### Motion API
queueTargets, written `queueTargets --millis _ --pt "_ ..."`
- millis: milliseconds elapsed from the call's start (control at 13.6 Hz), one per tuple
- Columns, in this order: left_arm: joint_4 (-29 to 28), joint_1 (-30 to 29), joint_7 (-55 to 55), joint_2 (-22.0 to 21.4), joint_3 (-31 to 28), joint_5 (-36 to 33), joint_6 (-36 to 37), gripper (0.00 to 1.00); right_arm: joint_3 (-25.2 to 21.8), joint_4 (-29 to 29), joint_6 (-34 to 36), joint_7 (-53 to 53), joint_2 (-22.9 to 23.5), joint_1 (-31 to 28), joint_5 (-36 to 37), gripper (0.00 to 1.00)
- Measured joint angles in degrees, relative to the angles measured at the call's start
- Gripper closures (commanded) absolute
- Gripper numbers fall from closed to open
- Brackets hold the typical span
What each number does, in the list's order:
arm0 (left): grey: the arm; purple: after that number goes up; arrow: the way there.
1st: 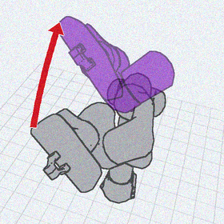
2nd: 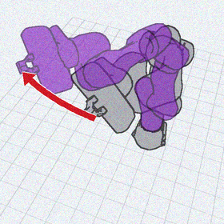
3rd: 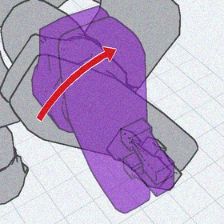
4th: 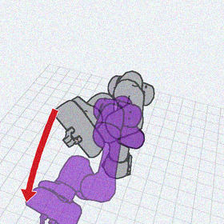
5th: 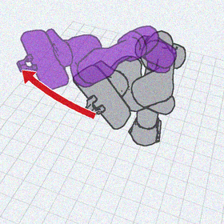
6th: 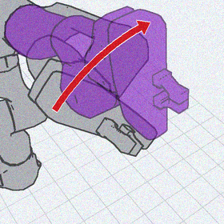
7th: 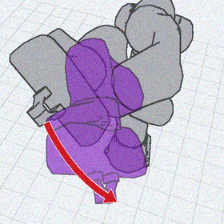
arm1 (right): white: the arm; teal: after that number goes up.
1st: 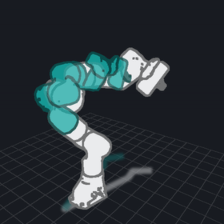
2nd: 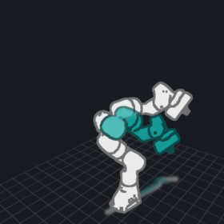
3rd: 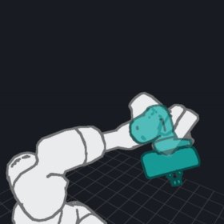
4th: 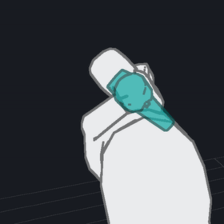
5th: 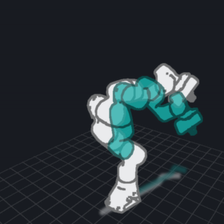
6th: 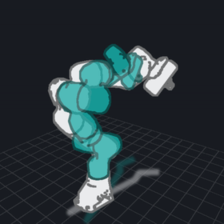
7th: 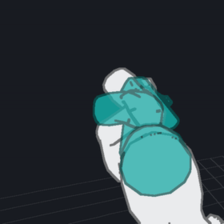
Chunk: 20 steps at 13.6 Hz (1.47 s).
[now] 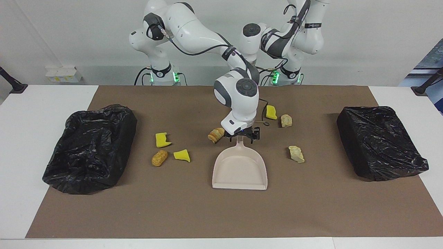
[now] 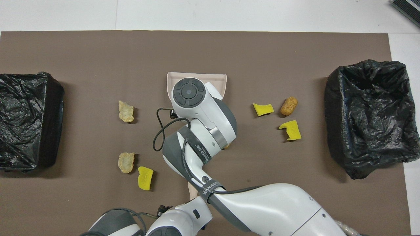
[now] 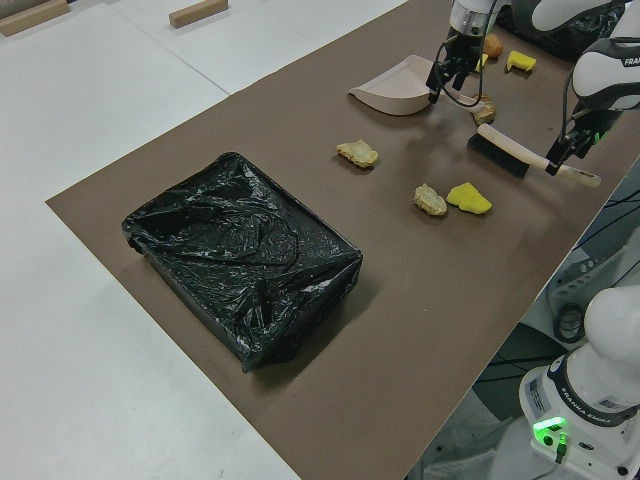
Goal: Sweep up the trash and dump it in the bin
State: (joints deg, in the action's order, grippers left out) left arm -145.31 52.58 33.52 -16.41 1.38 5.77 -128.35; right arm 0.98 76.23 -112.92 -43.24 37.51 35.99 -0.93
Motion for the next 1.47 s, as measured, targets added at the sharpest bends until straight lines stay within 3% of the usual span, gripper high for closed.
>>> queueTargets --millis 147,294,736,883,957,1325,1398,1472 --pt "0.0 0.0 0.11 0.03 -0.08 0.0 -0.3 0.0 0.06 -0.01 1.33 1.1 -0.11 0.0 -0.03 0.6" --pt "-0.11 0.02 0.97 0.87 -0.08 0.0 -1.13 0.0 0.36 -0.01 2.64 1.19 -0.15 0.16 -0.04 0.97" --pt "-0.12 1.1 4.1 2.96 0.04 0.0 -2.76 0.01 0.42 -0.54 4.43 3.92 -1.87 -3.87 -4.67 1.0" --pt "-0.12 2.18 6.14 3.57 0.11 0.0 -3.29 0.18 0.43 -0.79 6.33 8.35 -3.68 -5.91 -4.72 1.0" --pt "-0.12 2.52 6.63 3.74 0.1 0.0 -3.44 0.34 0.41 -0.86 7.53 12.8 -4.98 -7.33 -4.75 1.0" --pt "-0.12 2.61 6.8 3.78 -0.15 2.81 -3.45 0.91 0.33 -0.87 13.64 30.42 -9.89 -14.92 -4.81 1.0" --pt "-0.11 2.6 6.83 3.82 -0.37 2.84 -3.42 1.0 0.33 -0.78 14.28 34.03 -10.15 -16.0 -4.81 1.0" --pt "-0.09 2.56 6.89 3.93 -0.53 2.86 -3.38 1.0 0.34 -0.56 14.55 37.98 -10.19 -16.54 -4.81 1.0"
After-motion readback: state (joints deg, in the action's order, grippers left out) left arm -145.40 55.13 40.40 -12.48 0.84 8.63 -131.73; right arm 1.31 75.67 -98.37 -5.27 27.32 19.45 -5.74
